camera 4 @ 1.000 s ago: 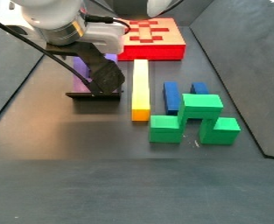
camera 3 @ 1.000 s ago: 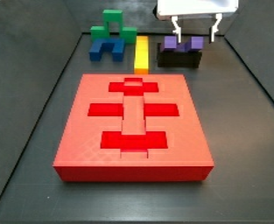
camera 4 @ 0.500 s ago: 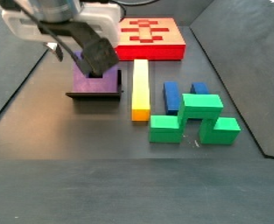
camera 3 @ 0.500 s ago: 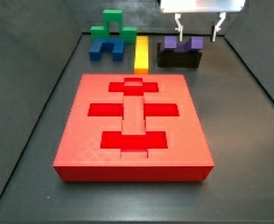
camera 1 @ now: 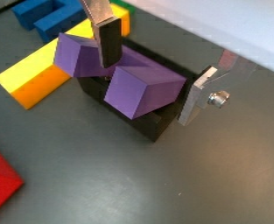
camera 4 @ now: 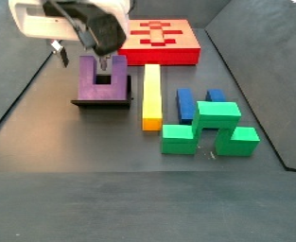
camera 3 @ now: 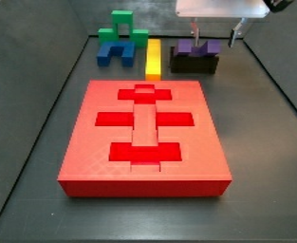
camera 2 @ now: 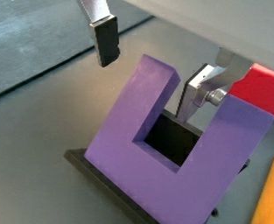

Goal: Pick up the purple object. Move up. Place the purple object on the fixture. Regrasp the purple object. Move to above the board. Insert the purple object.
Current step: Regrasp the purple object.

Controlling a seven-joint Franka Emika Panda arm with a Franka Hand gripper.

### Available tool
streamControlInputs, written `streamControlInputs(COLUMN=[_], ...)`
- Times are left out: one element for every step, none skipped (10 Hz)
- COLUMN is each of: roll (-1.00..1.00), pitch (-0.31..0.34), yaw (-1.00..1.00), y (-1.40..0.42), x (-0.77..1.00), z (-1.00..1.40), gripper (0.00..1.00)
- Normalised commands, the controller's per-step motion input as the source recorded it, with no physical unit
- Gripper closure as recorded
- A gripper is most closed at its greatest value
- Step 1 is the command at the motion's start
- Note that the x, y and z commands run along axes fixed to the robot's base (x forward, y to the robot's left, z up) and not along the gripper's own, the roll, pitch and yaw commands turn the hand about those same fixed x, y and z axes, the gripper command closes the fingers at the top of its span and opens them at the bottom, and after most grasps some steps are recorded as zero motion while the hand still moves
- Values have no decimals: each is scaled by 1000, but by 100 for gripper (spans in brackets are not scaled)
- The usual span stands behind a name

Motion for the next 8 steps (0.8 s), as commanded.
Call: streamControlInputs(roll=[1000,1000,1000,1000,1000,1000,1000,1000], pitch=[-20,-9,-3,0,-9,0,0,0], yaw=[54,54,57,63,66,74,86,91], y=[-217,-209,-200,-191,-183,-180,-186,-197], x=[0,0,0,0,0,31,120,166], z=[69,77,71,34,11,0,9,31], gripper=[0,0,0,0,0,0,0,0])
